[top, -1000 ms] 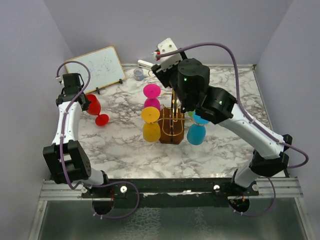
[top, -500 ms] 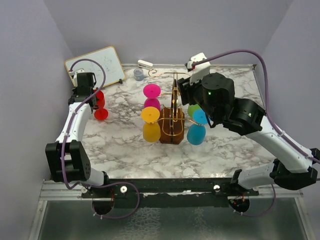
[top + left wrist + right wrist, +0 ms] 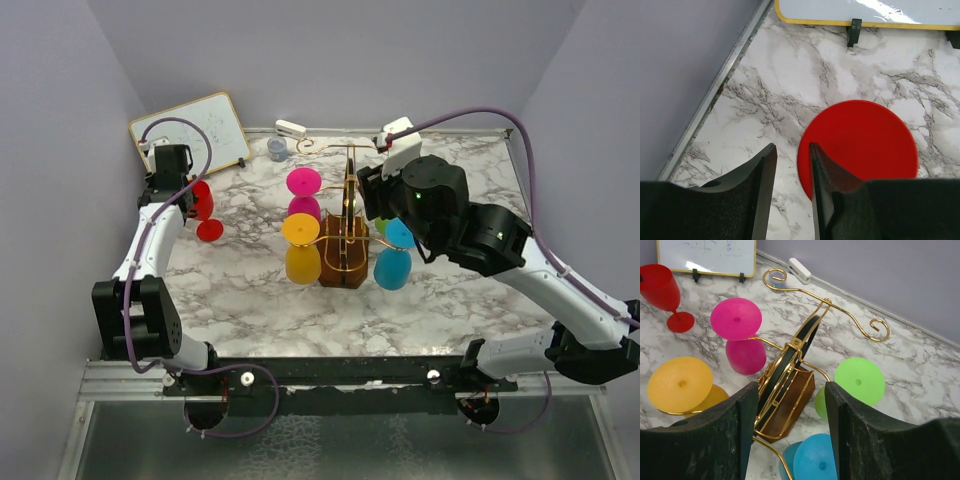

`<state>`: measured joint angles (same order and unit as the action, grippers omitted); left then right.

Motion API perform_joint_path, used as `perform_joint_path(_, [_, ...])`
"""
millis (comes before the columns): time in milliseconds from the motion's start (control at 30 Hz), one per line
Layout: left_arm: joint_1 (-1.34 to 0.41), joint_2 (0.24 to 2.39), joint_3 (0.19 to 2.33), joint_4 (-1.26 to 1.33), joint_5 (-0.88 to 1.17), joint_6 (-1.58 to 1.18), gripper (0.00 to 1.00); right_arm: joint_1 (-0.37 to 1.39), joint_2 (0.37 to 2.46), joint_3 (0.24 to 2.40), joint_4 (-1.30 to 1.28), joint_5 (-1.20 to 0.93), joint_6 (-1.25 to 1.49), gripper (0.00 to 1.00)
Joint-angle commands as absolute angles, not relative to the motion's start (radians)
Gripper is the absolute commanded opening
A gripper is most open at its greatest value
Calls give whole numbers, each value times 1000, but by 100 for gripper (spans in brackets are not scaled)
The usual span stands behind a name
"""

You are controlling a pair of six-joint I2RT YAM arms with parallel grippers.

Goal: Take the wine glass off the wine glass rack

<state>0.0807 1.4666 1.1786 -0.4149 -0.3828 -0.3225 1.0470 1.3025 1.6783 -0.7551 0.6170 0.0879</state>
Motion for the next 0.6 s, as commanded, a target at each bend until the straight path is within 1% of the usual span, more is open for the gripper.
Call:
perform_joint_path(0, [80, 1400, 1211, -423, -398, -320, 37, 1046, 1269, 1669, -749, 589, 114, 56])
perform_joint_path(100, [80, 1324, 1218, -439, -402, -322, 39, 1046, 1273, 1668, -747, 573, 119, 56])
perform_joint_path(267, [80, 1157, 1204, -485, -355, -347, 40, 1046, 1300, 1670, -732, 525, 127, 56])
perform_joint_path(367, [80, 1005, 1143, -479, -230, -362, 39, 1041, 1333, 1692, -716, 475, 118, 57])
perform_joint_path(433, [80, 880, 1041, -448, -80, -375, 38, 1022, 1374, 1747, -716, 428, 103, 57])
perform_joint_path(500, [78, 764, 961, -435, 24, -412, 38, 982, 1430, 1829, -719, 370, 84, 57])
perform_joint_path(567, [76, 736, 930, -477, 102, -427, 37, 903, 1513, 1968, -755, 277, 77, 56])
